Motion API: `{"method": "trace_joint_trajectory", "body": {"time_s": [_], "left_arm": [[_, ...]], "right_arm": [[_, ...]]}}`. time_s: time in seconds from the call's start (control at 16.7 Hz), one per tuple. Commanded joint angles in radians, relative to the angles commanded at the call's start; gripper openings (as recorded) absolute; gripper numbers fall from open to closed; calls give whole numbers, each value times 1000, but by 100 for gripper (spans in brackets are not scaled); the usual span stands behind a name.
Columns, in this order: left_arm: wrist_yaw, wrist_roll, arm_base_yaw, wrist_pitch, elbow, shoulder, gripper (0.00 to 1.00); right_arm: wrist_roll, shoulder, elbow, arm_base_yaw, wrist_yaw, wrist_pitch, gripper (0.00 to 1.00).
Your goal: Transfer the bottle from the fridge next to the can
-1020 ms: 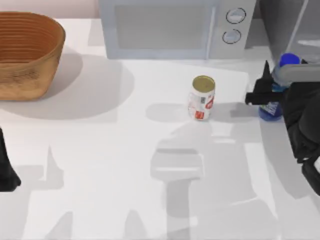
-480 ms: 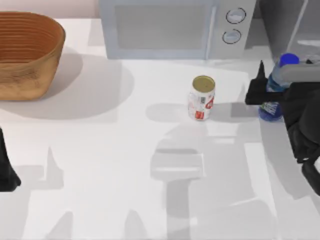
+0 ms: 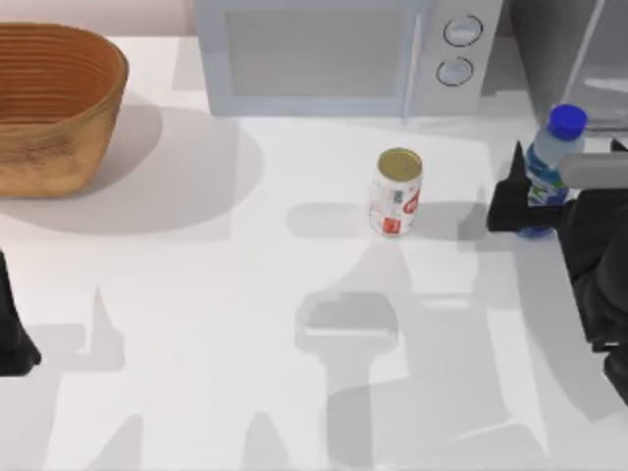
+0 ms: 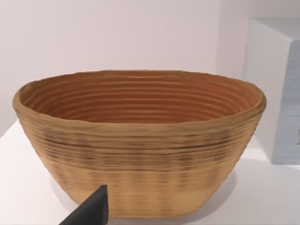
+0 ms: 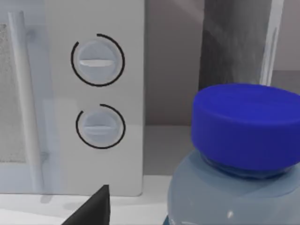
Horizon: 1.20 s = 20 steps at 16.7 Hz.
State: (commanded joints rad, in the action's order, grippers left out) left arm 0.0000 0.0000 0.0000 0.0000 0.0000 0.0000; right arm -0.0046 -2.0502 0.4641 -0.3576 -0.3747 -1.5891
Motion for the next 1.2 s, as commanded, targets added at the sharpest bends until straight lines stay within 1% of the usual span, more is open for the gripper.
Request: {"method": "trace_joint_trajectory", "body": {"time_s": [0.3,0.54,0.84,1.2], "left_arm": [[0,0,0,0,0,0,100],[0,0,0,0,0,0,100],[0,0,0,0,0,0,100],[0,0,0,0,0,0,100]], "right_arm": [[0,4,1,5,4,10,100],[2,125,-31,12,32,112,100],[4,469,-108,69,92,369,100],[5,1030,-237,182,188,801,100]]}}
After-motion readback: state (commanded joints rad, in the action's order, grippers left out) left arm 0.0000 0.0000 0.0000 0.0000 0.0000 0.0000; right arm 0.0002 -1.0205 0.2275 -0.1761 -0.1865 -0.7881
